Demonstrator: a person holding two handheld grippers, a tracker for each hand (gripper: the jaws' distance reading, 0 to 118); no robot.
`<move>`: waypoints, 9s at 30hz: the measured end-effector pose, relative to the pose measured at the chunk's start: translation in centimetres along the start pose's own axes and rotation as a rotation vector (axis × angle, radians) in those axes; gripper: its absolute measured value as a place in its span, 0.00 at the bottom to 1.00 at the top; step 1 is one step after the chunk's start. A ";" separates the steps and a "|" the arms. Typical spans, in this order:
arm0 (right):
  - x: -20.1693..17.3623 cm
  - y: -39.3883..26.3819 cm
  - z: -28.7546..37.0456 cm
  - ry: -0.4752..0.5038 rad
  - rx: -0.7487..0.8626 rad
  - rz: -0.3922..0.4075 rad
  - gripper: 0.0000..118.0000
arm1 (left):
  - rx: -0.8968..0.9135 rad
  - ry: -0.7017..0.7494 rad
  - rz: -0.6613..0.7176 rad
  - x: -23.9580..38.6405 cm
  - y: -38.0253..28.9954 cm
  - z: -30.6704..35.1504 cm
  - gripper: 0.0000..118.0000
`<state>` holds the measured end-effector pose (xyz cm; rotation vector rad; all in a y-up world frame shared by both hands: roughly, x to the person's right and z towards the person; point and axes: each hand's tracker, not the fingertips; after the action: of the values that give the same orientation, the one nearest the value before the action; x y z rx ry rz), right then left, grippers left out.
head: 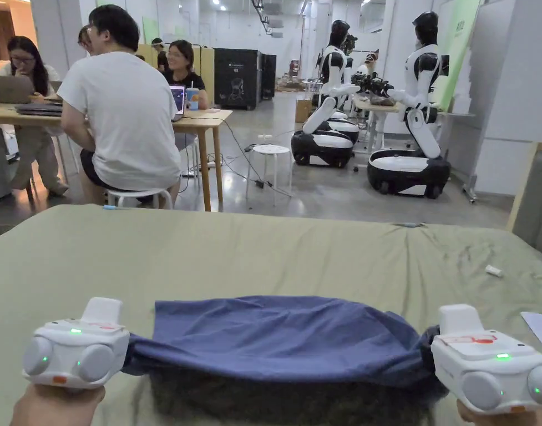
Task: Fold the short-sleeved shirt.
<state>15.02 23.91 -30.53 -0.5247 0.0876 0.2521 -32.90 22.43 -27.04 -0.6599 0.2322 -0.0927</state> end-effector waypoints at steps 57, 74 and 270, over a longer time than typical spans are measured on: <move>-7.6 -4.5 1.8 0.122 -0.013 -0.074 0.00 | -0.153 -0.249 -0.014 -3.3 -9.5 -4.2 0.02; 0.7 -11.2 1.8 0.088 -0.273 -0.002 0.94 | -0.107 -0.190 -0.064 3.0 -6.5 0.7 0.02; 3.3 5.0 -26.1 0.034 -0.266 -0.097 0.99 | -0.199 -0.032 -0.100 4.1 8.2 -21.4 0.01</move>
<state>16.45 15.56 -55.94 -0.7961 0.0613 0.1602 -34.01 15.53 -49.24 -0.8709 0.1786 -0.1556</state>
